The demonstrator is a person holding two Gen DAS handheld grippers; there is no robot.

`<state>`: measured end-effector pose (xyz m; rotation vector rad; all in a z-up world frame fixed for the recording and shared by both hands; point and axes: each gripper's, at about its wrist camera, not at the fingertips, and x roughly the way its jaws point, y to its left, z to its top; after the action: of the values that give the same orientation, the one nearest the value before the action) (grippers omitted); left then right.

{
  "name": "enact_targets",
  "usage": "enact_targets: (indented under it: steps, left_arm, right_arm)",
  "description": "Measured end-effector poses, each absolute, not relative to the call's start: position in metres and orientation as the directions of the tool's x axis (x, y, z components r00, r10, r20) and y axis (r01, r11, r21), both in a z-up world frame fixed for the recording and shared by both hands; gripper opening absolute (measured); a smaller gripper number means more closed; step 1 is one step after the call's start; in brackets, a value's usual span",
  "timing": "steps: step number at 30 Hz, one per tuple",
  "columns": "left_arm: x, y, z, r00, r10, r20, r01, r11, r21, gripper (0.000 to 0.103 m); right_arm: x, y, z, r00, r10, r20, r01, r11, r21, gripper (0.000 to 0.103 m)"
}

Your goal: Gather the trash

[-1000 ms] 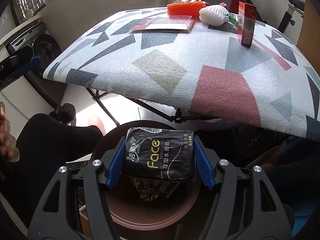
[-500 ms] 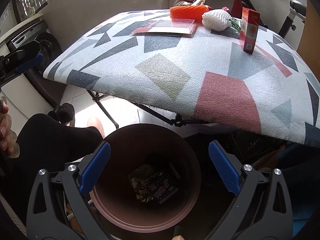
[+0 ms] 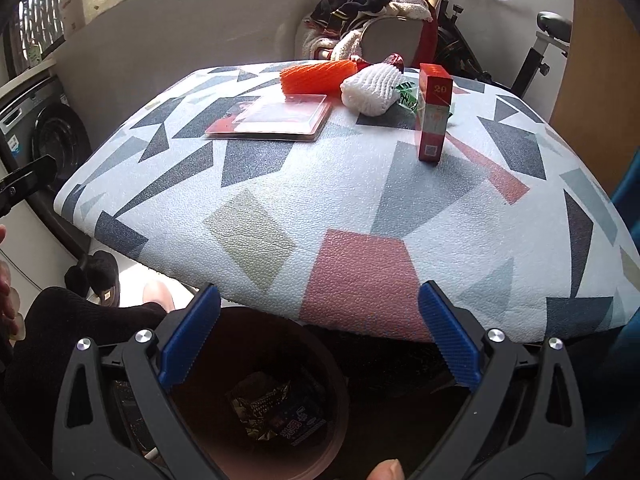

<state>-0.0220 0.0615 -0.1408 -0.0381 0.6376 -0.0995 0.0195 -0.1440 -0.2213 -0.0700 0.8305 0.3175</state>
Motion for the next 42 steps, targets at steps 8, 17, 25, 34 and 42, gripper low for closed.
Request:
enact_targets:
  steps: [8,17,25,34,42]
  left_arm:
    - [-0.001,0.07,-0.135,0.801,-0.112,-0.588,0.082,0.994,-0.078,0.097]
    - [0.037,0.078,-0.129,0.799,-0.151,-0.581,0.128,0.988,-0.082,0.097]
    - [0.082,0.087,-0.136,0.76,-0.181,-0.624,0.162,0.983,-0.087,0.097]
    - [0.145,0.084,-0.157,0.687,-0.293,-0.665,0.277,0.952,-0.134,0.097]
    - [0.218,0.065,-0.19,0.564,-0.389,-0.728,0.446,0.886,-0.127,0.082]
  right_arm:
    - [0.049,-0.169,-0.203,0.657,0.247,-0.712,-0.263,0.961,0.09,0.097]
    - [0.087,-0.184,-0.183,0.721,0.186,-0.668,-0.206,0.977,0.05,0.097]
    - [0.142,-0.195,-0.187,0.743,0.137,-0.655,-0.129,0.99,0.06,0.097]
    - [0.202,-0.188,-0.203,0.702,0.117,-0.703,-0.113,0.992,0.052,0.052]
    - [0.194,-0.195,-0.196,0.717,0.174,-0.675,-0.117,0.985,0.13,0.026]
